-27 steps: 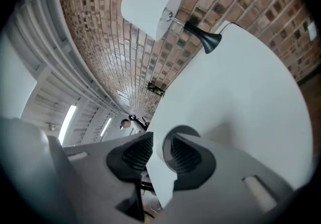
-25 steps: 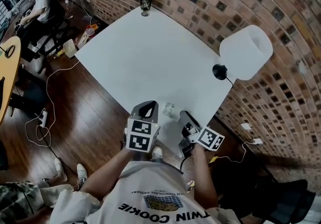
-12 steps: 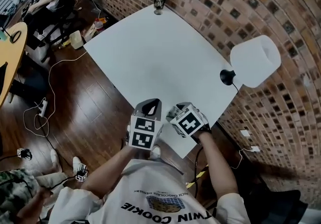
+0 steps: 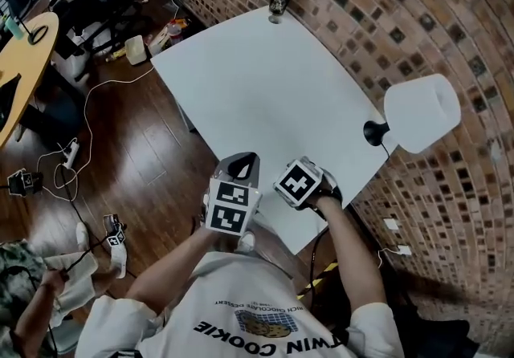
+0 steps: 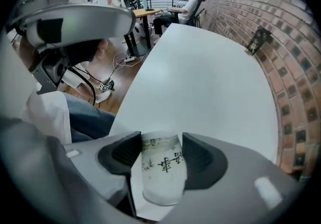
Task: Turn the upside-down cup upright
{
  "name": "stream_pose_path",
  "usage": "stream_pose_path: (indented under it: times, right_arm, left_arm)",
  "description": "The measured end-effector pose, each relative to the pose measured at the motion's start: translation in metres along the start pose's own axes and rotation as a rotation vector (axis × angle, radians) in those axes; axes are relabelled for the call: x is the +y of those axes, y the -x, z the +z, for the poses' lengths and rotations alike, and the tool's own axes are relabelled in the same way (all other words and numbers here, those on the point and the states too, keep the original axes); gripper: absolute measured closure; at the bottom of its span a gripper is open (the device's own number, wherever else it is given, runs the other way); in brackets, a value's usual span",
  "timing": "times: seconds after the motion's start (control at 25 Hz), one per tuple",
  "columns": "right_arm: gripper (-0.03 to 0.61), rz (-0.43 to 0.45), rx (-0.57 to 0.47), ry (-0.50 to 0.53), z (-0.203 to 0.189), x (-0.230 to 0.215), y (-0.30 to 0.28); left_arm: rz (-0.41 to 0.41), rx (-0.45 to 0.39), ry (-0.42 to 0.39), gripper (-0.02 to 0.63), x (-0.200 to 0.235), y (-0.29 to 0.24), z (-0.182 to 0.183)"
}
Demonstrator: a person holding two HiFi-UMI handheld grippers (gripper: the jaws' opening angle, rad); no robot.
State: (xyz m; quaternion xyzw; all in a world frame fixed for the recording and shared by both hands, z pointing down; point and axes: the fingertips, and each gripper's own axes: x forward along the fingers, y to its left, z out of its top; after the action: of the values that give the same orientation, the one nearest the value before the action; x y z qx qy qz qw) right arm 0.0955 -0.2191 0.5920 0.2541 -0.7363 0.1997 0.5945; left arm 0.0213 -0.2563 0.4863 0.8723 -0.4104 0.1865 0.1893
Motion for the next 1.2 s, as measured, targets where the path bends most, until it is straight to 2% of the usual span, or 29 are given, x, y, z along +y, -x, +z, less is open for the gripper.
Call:
stream_pose_path:
  times: [0.12, 0.28, 0.48, 0.56, 0.64, 0.76, 0.88, 1.2]
  right_arm:
    - [0.322, -0.015, -0.127, -0.102, 0.005, -0.007, 0.016]
    - [0.322, -0.054, -0.391, -0.263, 0.014, -0.027, 0.042]
    - [0.324, -0.106, -0.72, -0.507, 0.009, -0.05, 0.062]
    - [0.324, -0.154, -0.832, -0.58, 0.003, -0.056, 0.066]
    - [0.324, -0.216, -0.918, -0.611, -0.003, -0.059, 0.067]
    - [0.324, -0.278, -0.988, -0.643, -0.012, -0.056, 0.068]
    - [0.324, -0.317, -0.989, -0.657, -0.025, -0.049, 0.066]
    - [0.324, -0.324, -1.051, -0.716, -0.055, -0.036, 0.074]
  left_arm:
    - [0.002, 0.005, 0.004, 0.611, 0.0, 0.001, -0.004]
    - [-0.005, 0.004, -0.001, 0.611, -0.004, 0.0, -0.003]
    - [-0.022, 0.005, -0.016, 0.611, -0.016, -0.003, -0.002]
    - [-0.029, 0.009, -0.021, 0.611, -0.021, -0.005, -0.003]
    - [-0.035, 0.013, -0.028, 0.611, -0.026, -0.007, -0.002]
    - [-0.044, 0.02, -0.041, 0.611, -0.035, -0.01, -0.003]
    - [-0.05, 0.023, -0.051, 0.611, -0.043, -0.01, -0.005]
    - [-0.04, 0.028, -0.064, 0.611, -0.059, -0.011, -0.009]
